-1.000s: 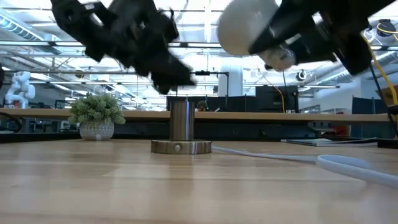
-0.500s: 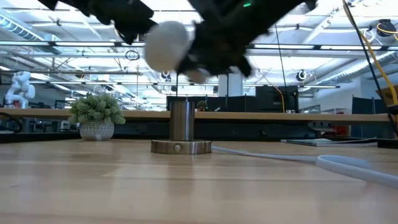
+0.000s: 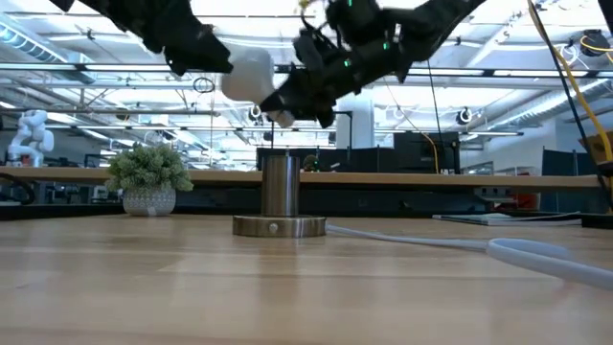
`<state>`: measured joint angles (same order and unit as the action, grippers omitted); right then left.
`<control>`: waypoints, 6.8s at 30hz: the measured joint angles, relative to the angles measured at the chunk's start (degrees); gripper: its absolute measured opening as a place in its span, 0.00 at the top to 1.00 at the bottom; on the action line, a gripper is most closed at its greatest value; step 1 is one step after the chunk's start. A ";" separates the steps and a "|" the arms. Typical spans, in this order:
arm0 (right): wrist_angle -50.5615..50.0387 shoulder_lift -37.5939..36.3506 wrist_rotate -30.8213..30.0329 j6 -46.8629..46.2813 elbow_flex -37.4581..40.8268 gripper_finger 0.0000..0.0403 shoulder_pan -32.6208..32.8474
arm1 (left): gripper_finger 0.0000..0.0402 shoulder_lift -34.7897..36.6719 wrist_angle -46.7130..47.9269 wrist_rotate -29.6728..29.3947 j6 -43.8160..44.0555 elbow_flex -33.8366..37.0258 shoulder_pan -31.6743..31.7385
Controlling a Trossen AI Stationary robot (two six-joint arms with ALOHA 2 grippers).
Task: Screw lightbulb
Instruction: Insert the white light bulb into the gold lamp
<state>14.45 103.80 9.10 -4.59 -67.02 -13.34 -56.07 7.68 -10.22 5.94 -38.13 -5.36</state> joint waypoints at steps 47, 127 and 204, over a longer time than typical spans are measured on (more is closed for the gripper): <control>52.11 0.46 -14.49 -19.05 28.68 0.61 16.32 | 0.66 -25.95 -60.30 22.73 7.45 20.94 11.29; 6.58 0.44 -25.68 10.84 13.60 0.62 21.33 | 0.66 -23.28 -51.87 18.36 -4.51 19.17 4.23; 6.85 0.44 -25.78 9.77 13.70 0.62 21.13 | 0.28 -28.68 -63.00 11.57 -3.95 19.19 -0.31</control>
<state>21.30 104.25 -16.69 5.18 -53.32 7.79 -84.75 -55.32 1.35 1.98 -18.94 -5.67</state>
